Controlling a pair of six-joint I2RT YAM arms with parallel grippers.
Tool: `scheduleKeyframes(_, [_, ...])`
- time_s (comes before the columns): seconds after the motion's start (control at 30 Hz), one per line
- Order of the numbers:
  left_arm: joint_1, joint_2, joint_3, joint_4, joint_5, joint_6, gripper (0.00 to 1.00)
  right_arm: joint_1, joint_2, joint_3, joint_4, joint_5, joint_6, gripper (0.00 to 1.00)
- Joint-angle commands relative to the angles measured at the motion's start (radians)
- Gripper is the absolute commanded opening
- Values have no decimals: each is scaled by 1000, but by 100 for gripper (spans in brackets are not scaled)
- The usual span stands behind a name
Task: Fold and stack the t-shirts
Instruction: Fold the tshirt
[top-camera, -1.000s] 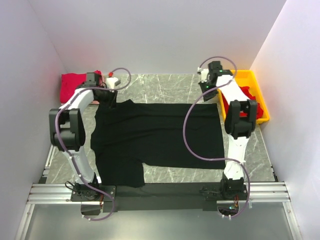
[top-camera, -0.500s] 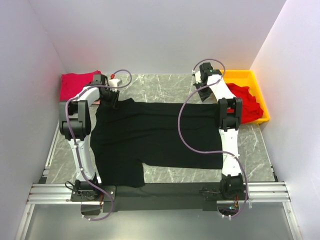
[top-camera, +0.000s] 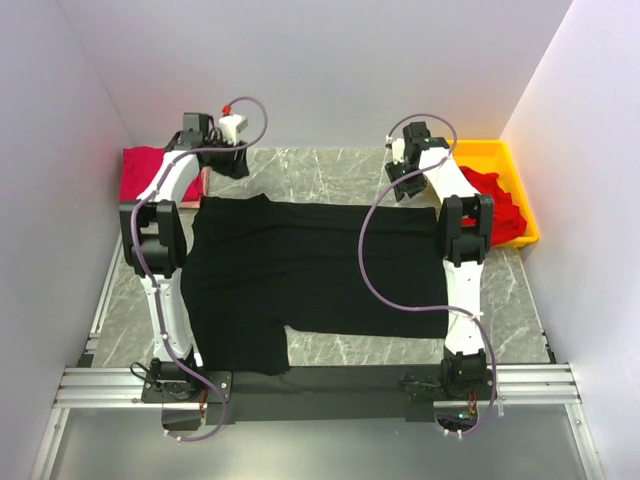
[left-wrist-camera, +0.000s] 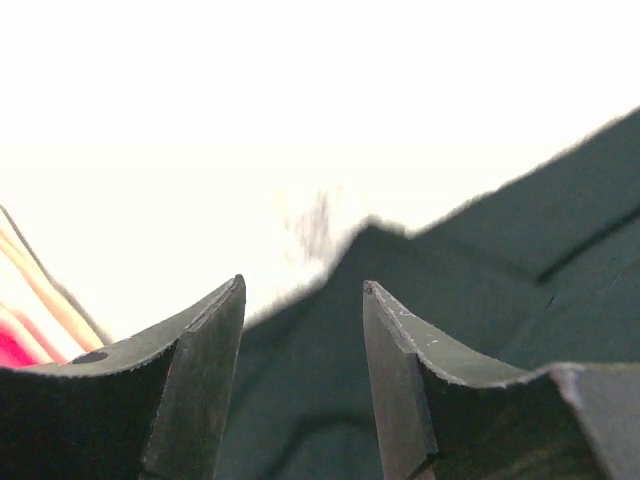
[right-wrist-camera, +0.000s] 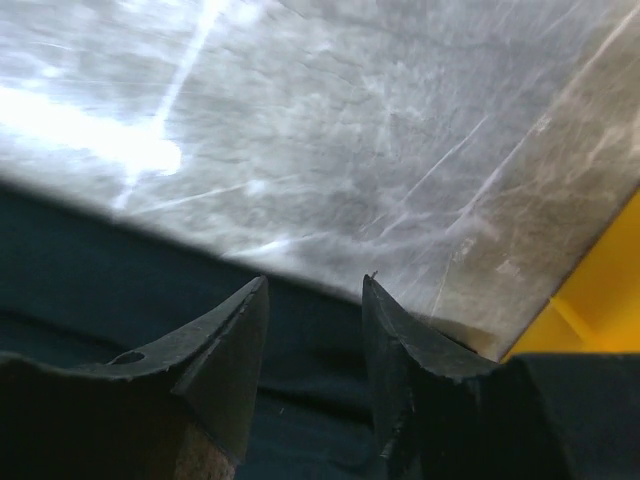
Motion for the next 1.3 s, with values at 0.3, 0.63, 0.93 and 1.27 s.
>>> scheduleKeyframes(0.3, [-58,167,125,38,118,-19,66,-33,-158,13,-32,-72,35,49])
scheduleKeyframes(0.63, [-75,198,69,11,85,-30,62,-52,-151,5,-40,-72,33,49])
scheduleKeyframes(0.93, [-84,166,46,17,157,-42,31,-61,-144,2,-37,-64,18,48])
scheduleKeyframes(1.27, [-87,-4,-49,129,138,-81,1,-64,-156,-21,-33,-75,19,47])
